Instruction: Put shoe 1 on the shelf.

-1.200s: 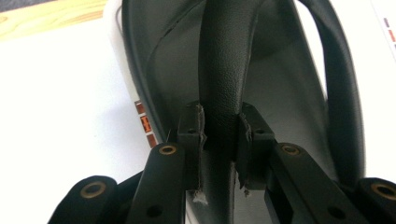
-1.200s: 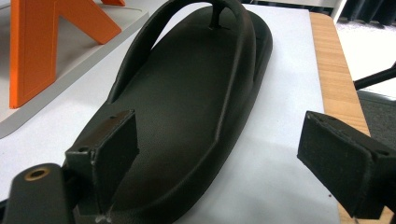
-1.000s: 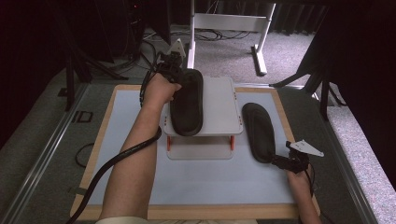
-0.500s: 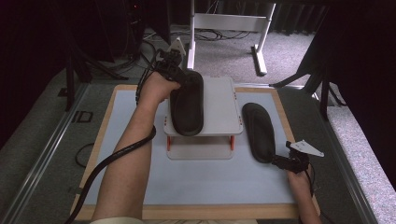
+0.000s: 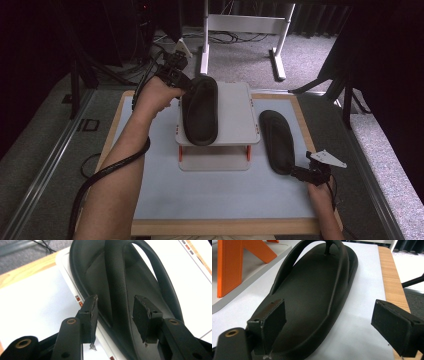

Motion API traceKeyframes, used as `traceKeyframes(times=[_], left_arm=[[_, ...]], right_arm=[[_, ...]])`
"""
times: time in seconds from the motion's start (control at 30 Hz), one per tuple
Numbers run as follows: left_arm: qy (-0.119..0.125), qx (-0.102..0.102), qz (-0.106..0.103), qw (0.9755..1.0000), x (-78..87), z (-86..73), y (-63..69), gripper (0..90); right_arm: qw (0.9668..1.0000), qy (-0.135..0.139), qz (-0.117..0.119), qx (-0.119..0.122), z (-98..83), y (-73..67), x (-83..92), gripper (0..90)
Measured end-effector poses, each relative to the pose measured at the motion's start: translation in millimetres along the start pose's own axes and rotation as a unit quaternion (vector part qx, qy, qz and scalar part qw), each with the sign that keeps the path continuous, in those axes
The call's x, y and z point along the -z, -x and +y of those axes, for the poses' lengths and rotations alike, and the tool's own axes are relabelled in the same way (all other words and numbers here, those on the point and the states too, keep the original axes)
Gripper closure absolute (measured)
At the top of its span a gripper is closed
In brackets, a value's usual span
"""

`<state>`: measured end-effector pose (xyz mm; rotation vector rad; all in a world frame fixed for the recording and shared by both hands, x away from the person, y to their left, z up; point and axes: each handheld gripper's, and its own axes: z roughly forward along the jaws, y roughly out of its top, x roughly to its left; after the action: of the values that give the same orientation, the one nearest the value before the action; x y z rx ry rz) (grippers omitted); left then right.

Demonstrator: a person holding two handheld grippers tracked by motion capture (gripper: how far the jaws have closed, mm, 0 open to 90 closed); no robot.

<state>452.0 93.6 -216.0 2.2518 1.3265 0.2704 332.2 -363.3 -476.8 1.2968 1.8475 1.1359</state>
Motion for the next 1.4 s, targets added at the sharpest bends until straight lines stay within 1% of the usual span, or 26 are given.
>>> traceKeyframes(times=[0.03, 0.1, 0.13, 0.2, 0.23, 0.3, 0.33, 0.4, 0.43, 0.5, 0.57, 0.7, 0.8, 0.83, 0.87, 0.93, 1.03, 1.07, 1.1, 1.13, 1.2, 1.23, 1.3, 1.33, 1.37, 1.4], left_arm=[[0.005, -0.005, 0.000, 1.0000, 1.9, -2.1, -0.1, 57.5], [0.016, -0.006, -0.006, 0.9998, 4.3, -6.8, -2.1, 57.5], [0.017, -0.009, -0.002, 0.9998, 4.7, -9.2, -2.3, 57.5], [0.023, -0.009, -0.004, 0.9997, 5.0, -13.8, -4.1, 57.5], [0.028, -0.015, -0.003, 0.9995, 5.0, -16.4, -4.0, 57.5], [0.034, -0.018, -0.001, 0.9992, 4.4, -21.4, -5.4, 57.5], [0.041, -0.019, -0.010, 0.9989, 4.2, -24.3, -6.7, 57.5], [0.058, -0.016, -0.012, 0.9981, 3.9, -30.6, -9.8, 57.5], [0.064, -0.015, -0.023, 0.9976, 3.1, -34.0, -12.3, 57.5], [0.073, -0.009, -0.033, 0.9967, 0.1, -40.6, -16.9, 57.5], [0.080, -0.007, -0.034, 0.9962, -3.0, -47.2, -21.8, 57.5], [0.107, -0.007, -0.040, 0.9934, -3.7, -57.8, -27.9, 57.5], [0.127, -0.002, -0.042, 0.9910, -2.5, -65.8, -33.6, 57.5], [0.130, 0.000, -0.047, 0.9904, -2.4, -68.3, -36.6, 57.5], [0.139, 0.003, -0.051, 0.9890, -2.4, -71.3, -39.3, 57.5], [0.151, 0.002, -0.040, 0.9877, -2.6, -77.3, -43.7, 57.5], [0.167, -0.010, -0.024, 0.9856, -4.1, -87.7, -46.9, 57.5], [0.178, -0.012, -0.026, 0.9836, -4.8, -91.7, -48.4, 57.5], [0.181, -0.011, -0.025, 0.9832, -6.1, -96.0, -50.5, 57.6], [0.182, -0.011, -0.016, 0.9831, -7.2, -98.3, -51.2, 57.5], [0.187, -0.007, -0.021, 0.9821, -10.2, -104.8, -55.4, 57.5], [0.190, -0.006, -0.012, 0.9817, -12.0, -108.0, -56.2, 57.5], [0.193, -0.008, -0.016, 0.9810, -15.7, -114.7, -59.4, 57.5], [0.200, -0.008, -0.009, 0.9797, -17.5, -118.5, -60.1, 57.5], [0.202, -0.008, -0.004, 0.9793, -19.0, -122.1, -61.5, 57.5], [0.204, -0.004, -0.006, 0.9789, -21.2, -125.5, -63.5, 57.5]], right_arm=[[1.0000, 0.000, 0.000, 0.000, 0.0, 0.1, 0.0, 11.6], [1.0000, -0.001, 0.001, 0.000, 0.0, 0.0, -0.1, 11.6], [1.0000, -0.002, 0.002, 0.001, 0.1, -0.2, -0.1, 11.6], [1.0000, -0.002, 0.002, 0.000, 0.1, -0.4, -0.5, 11.6], [1.0000, -0.003, 0.002, 0.000, 0.2, -0.4, -0.5, 11.6], [1.0000, -0.002, 0.002, 0.000, 0.1, -0.1, -0.3, 11.6], [1.0000, -0.002, 0.002, -0.001, 0.1, -0.1, -0.3, 11.6], [1.0000, -0.002, 0.002, 0.000, 0.1, -0.2, -0.2, 11.6], [1.0000, -0.002, 0.002, 0.000, 0.1, -0.3, -0.3, 11.6], [1.0000, -0.003, 0.001, 0.000, 0.2, -0.5, -0.5, 11.6], [1.0000, -0.003, 0.001, -0.001, 0.2, -0.4, -0.5, 11.6], [1.0000, -0.002, 0.001, -0.001, 0.1, -0.3, -0.4, 11.6], [1.0000, -0.003, 0.002, 0.001, 0.2, -0.6, -0.5, 11.6], [1.0000, -0.003, 0.002, 0.002, 0.2, -1.1, -0.4, 11.6], [1.0000, -0.003, 0.002, 0.004, 0.2, -1.5, -0.5, 11.5], [0.9999, -0.001, 0.002, 0.010, 0.0, -2.2, -0.1, 11.5], [0.9999, -0.001, 0.000, 0.013, 0.0, -3.0, -0.2, 11.5], [0.9999, -0.001, -0.001, 0.013, 0.0, -3.2, -0.3, 11.5], [0.9999, -0.001, -0.001, 0.013, 0.0, -3.2, -0.3, 11.5], [0.9999, -0.002, -0.001, 0.013, 0.1, -3.2, -0.5, 11.5], [0.9999, -0.002, -0.003, 0.013, 0.1, -3.2, -0.4, 11.5], [0.9999, -0.002, -0.003, 0.012, 0.1, -3.2, -0.4, 11.5], [0.9999, 0.001, -0.003, 0.012, -0.1, -2.9, -0.2, 11.5], [0.9999, 0.001, -0.003, 0.011, -0.1, -2.8, -0.1, 11.5], [0.9999, 0.001, -0.004, 0.011, -0.1, -2.7, -0.1, 11.5], [0.9999, 0.001, -0.003, 0.010, 0.0, -2.7, 0.0, 11.5]])
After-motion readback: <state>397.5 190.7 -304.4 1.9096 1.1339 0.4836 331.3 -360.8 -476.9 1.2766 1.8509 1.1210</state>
